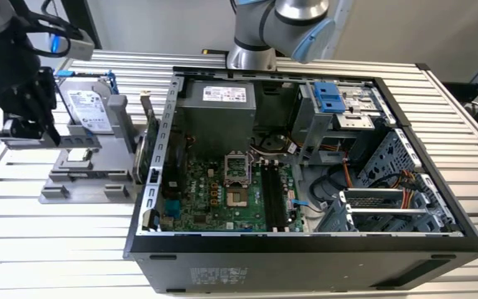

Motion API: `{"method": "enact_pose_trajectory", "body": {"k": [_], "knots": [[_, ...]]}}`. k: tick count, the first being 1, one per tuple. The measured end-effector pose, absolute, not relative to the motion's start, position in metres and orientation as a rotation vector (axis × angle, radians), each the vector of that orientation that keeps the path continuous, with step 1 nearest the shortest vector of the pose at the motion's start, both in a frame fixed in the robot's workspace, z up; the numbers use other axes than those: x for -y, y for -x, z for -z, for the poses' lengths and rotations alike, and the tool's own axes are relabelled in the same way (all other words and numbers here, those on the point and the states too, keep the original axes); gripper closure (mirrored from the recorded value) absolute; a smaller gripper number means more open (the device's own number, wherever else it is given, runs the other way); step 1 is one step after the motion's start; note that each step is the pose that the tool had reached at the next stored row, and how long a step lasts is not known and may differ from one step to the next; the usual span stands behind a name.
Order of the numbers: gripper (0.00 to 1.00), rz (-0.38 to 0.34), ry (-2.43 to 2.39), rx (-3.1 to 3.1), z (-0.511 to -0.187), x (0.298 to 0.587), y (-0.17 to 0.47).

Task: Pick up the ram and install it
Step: 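Pick up the ram and move it above insertion slot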

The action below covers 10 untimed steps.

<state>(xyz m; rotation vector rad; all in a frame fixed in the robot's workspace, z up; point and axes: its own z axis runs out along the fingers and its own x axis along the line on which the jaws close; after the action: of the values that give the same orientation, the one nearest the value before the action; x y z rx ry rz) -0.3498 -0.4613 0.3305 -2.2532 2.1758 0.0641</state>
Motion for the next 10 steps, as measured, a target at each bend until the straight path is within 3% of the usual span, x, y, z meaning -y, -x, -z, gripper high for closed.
{"method": "enact_pose_trajectory", "body": {"k": [10], "knots": [[1.0,-0.064,2.253,-2.177,-0.369,0.461,0.35]]}}
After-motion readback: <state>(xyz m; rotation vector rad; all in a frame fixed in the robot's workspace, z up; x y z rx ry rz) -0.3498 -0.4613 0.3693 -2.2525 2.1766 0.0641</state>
